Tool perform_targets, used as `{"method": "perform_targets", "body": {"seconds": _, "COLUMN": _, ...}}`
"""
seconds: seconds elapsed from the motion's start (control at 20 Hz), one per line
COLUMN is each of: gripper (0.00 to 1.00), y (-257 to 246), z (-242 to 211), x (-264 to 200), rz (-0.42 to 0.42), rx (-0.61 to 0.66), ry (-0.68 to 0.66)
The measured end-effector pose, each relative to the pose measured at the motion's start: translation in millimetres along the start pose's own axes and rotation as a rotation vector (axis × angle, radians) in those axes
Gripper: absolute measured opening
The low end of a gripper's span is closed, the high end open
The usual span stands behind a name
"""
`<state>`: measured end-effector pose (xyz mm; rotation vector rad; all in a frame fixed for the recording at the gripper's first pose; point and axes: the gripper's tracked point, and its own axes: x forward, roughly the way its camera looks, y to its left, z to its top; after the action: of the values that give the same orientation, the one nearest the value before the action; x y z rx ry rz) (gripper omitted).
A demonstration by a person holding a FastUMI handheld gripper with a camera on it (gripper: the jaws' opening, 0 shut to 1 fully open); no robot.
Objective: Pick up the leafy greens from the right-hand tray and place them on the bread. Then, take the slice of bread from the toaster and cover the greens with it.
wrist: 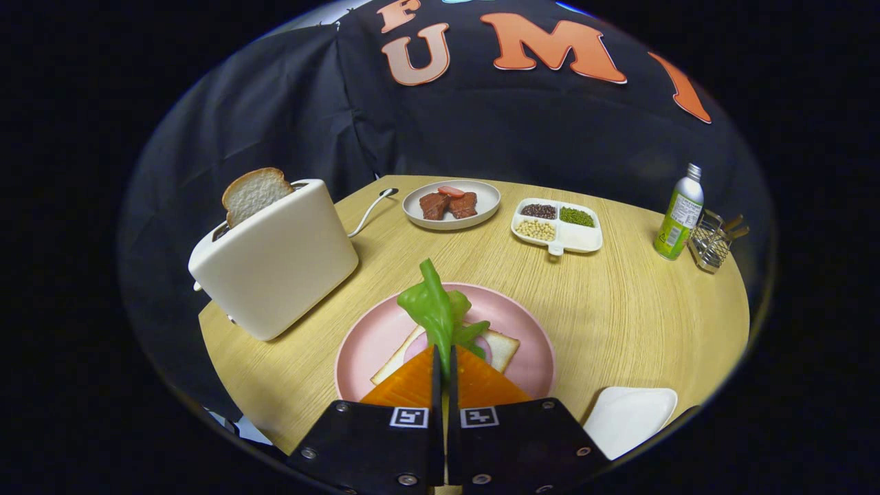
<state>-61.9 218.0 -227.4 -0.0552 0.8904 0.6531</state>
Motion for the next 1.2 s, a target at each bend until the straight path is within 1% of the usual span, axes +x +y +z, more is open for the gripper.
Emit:
{"method": "perform_targets", "body": {"seconds": 0.15, "gripper": 0.03, "y": 5, "z": -9, "x": 7, "rz": -0.006, "rx": 0.001, "ry": 0.039}}
{"method": "perform_targets", "body": {"seconds": 0.35, "gripper": 0.06, "y": 13, "z": -15, "x": 15, "rz": -0.010, "rx": -0.033, "ry": 0.068}}
{"method": "perform_targets", "body": {"seconds": 0.45, "gripper": 0.09, "y": 14, "z": -15, "x": 18, "rz": -0.016, "rx": -0.033, "ry": 0.076}}
{"method": "perform_targets", "body": {"seconds": 0.65, "gripper": 0.17, "y": 13, "z": -17, "x": 20, "rz": -0.017, "rx": -0.025, "ry": 0.093}}
{"method": "perform_targets", "body": {"seconds": 0.75, "gripper": 0.28, "y": 13, "z": -17, "x": 19, "rz": -0.029, "rx": -0.050, "ry": 0.102}}
{"method": "perform_targets", "body": {"seconds": 0.8, "gripper": 0.39, "y": 15, "z": -18, "x": 17, "rz": -0.026, "rx": -0.055, "ry": 0.106}}
{"method": "perform_targets", "body": {"seconds": 0.85, "gripper": 0.43, "y": 17, "z": -15, "x": 15, "rz": -0.021, "rx": -0.052, "ry": 0.107}}
{"method": "perform_targets", "body": {"seconds": 0.9, "gripper": 0.51, "y": 18, "z": -11, "x": 13, "rz": -0.017, "rx": -0.046, "ry": 0.102}}
{"method": "perform_targets", "body": {"seconds": 0.95, "gripper": 0.55, "y": 19, "z": -6, "x": 11, "rz": -0.014, "rx": -0.044, "ry": 0.097}}
{"method": "perform_targets", "body": {"seconds": 1.0, "gripper": 0.60, "y": 20, "z": -1, "x": 8, "rz": -0.012, "rx": -0.042, "ry": 0.088}}
{"method": "perform_targets", "body": {"seconds": 1.15, "gripper": 0.71, "y": 30, "z": 19, "x": -2, "rz": 0.009, "rx": -0.031, "ry": 0.059}}
{"method": "perform_targets", "body": {"seconds": 1.2, "gripper": 0.78, "y": 34, "z": 25, "x": -5, "rz": 0.019, "rx": -0.023, "ry": 0.051}}
